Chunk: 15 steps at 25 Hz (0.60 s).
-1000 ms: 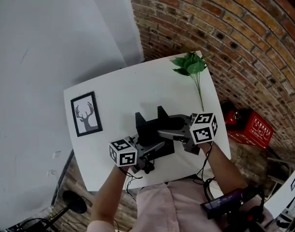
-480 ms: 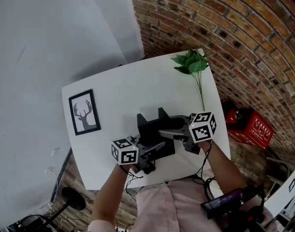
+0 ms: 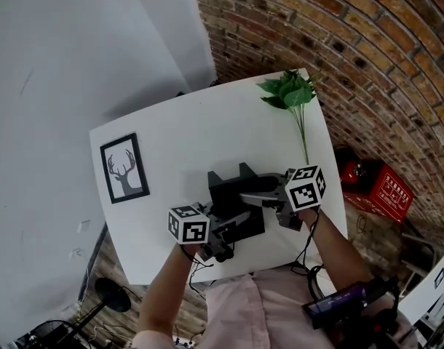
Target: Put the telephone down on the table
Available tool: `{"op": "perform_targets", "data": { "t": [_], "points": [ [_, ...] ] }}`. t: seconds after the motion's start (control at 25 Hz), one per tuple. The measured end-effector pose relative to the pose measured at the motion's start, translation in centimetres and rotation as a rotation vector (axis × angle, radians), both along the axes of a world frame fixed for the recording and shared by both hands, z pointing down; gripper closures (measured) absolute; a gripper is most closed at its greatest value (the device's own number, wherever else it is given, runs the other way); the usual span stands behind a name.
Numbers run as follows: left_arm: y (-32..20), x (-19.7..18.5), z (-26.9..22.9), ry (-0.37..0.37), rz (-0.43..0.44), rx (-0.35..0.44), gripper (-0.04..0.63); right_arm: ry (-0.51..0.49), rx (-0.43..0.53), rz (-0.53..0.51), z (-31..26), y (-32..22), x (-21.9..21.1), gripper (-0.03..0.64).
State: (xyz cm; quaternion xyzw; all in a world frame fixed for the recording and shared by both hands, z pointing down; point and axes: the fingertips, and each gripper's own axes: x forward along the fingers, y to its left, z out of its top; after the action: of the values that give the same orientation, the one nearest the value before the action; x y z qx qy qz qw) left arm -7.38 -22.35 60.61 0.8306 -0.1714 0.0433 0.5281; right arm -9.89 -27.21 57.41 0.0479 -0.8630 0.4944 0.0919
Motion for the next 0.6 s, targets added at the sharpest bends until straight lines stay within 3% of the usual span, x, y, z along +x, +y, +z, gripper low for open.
{"op": "perform_targets", "data": {
  "t": [0.4, 0.48, 0.6],
  "points": [
    [-0.25, -0.04, 0.30, -0.008, -0.021, -0.053, 0.422, -0.016, -0.035, -0.007, 0.52, -0.19, 0.02, 0.397],
    [-0.37, -0.05, 0.19, -0.019, -0.044, -0.051, 0.395, -0.022, -0.038, -0.008, 0.48, -0.18, 0.01, 0.400],
    [-0.21, 0.32, -0.15, -0.040, -0.046, -0.024, 0.288, -0.026, -0.040, -0.012, 0.48, -0.14, -0.07, 0.404]
  ]
}}
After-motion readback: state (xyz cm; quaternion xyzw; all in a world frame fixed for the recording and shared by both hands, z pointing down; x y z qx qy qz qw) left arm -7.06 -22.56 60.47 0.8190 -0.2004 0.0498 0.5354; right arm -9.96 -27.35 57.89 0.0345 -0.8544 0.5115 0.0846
